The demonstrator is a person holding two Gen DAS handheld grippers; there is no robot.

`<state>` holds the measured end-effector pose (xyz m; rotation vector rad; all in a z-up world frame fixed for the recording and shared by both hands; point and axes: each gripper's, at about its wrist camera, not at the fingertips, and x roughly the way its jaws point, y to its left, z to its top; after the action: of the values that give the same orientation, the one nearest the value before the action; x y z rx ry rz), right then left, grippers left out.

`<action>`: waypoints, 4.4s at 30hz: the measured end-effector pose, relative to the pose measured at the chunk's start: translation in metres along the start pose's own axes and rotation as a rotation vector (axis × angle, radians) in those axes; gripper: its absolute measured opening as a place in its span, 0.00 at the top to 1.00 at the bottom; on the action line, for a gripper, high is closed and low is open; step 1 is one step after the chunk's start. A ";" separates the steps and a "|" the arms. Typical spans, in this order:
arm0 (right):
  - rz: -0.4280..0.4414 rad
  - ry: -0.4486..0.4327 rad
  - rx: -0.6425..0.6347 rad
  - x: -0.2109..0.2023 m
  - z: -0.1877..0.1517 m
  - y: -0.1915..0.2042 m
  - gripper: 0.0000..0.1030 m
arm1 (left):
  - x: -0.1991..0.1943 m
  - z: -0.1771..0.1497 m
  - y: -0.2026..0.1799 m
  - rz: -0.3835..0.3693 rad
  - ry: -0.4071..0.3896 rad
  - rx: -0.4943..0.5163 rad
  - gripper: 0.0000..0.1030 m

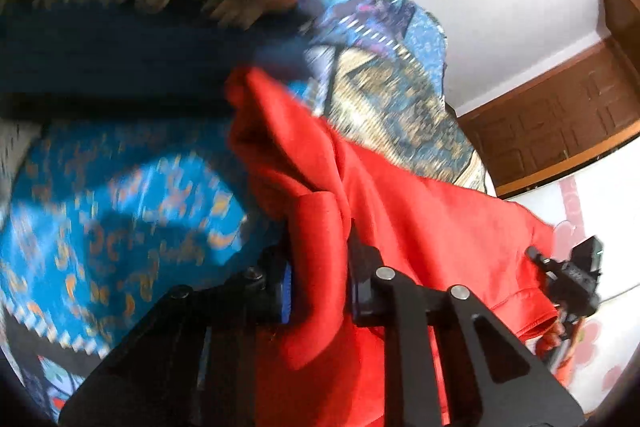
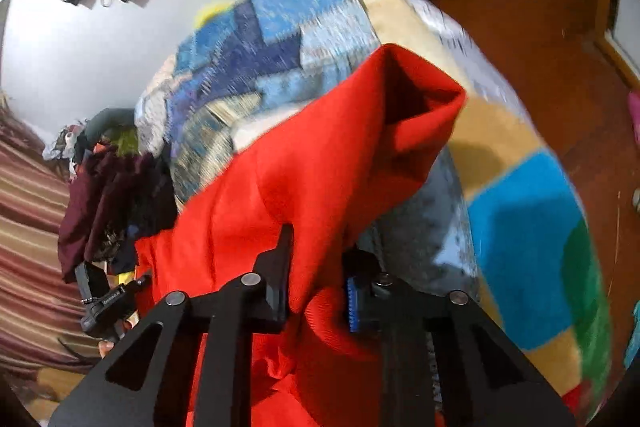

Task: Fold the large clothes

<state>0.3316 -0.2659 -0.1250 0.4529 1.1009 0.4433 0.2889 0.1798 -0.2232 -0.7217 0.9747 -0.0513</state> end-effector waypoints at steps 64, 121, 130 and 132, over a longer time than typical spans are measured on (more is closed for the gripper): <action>-0.312 0.079 -0.096 -0.073 -0.157 -0.035 0.30 | -0.092 -0.178 0.040 0.168 0.190 0.034 0.37; -0.191 -0.080 -0.085 -0.056 -0.049 -0.006 0.59 | -0.070 -0.059 -0.019 0.222 -0.053 0.215 0.50; -0.207 -0.078 -0.084 -0.078 -0.080 -0.010 0.50 | -0.092 -0.090 0.007 0.228 -0.004 0.141 0.42; -0.210 -0.058 -0.077 -0.073 -0.085 -0.012 0.50 | -0.088 -0.099 0.019 0.214 0.025 0.099 0.42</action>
<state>0.2266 -0.3053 -0.1103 0.2772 1.0588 0.2853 0.1565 0.1721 -0.2038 -0.5238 1.0612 0.0779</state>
